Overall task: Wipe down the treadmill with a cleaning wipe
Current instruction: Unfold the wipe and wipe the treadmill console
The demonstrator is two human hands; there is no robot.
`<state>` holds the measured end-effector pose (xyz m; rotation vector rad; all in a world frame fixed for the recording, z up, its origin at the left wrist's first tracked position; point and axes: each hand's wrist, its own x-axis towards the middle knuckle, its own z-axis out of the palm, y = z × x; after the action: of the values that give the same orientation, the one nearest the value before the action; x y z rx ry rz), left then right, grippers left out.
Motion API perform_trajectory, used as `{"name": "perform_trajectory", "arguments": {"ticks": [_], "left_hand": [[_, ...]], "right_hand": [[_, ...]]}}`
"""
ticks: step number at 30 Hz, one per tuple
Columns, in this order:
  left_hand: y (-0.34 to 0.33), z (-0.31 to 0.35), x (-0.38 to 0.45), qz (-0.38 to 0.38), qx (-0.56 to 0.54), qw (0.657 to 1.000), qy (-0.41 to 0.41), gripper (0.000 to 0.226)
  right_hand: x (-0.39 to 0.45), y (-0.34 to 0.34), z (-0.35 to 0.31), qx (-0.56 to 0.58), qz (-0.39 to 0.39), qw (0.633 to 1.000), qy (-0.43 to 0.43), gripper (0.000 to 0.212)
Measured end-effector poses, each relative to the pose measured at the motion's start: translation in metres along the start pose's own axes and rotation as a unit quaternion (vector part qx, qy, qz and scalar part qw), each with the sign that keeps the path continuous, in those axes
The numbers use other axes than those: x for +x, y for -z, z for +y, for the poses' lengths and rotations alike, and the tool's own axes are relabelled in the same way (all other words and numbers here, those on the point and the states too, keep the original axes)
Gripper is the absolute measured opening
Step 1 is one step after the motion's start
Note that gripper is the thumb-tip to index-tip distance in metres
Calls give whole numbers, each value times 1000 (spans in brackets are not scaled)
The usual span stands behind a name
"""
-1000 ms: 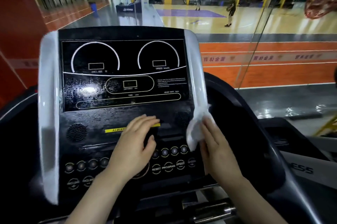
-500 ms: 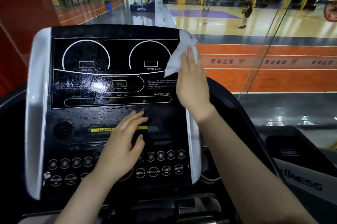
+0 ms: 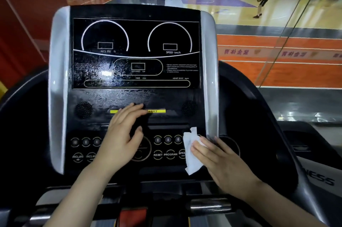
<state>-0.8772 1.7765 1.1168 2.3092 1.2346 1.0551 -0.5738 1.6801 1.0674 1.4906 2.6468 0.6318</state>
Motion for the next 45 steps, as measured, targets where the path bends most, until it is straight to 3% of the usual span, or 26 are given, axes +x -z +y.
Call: {"name": "perform_trajectory", "arguments": {"ticks": [8, 12, 16, 21, 26, 29, 37, 41, 45], "left_hand": [[29, -20, -24, 93, -35, 995, 20, 38], [47, -35, -38, 127, -20, 991, 26, 37], [72, -64, -59, 151, 4, 988, 28, 39], [91, -93, -87, 190, -18, 976, 108, 51], [90, -109, -106, 190, -178, 941, 215, 47], [91, -106, -114, 167, -270, 907, 277, 42], [98, -122, -128, 111, -310, 903, 276, 42], [105, -127, -130, 107, -333, 895, 276, 42], [110, -131, -128, 112, -335, 894, 277, 37]], "right_hand": [[95, 3, -71, 2, 42, 991, 127, 69], [66, 11, -47, 1, 23, 998, 60, 63], [27, 5, -21, -27, -24, 999, 8, 79], [91, 10, -71, -4, 30, 996, 83, 62], [198, 26, -163, -26, 35, 991, 124, 65], [207, 33, -169, -32, 23, 992, 123, 67], [122, 31, -131, 54, -12, 996, 73, 72], [175, 32, -167, 28, 29, 990, 136, 55], [230, 34, -219, -7, 72, 995, 72, 59]]}}
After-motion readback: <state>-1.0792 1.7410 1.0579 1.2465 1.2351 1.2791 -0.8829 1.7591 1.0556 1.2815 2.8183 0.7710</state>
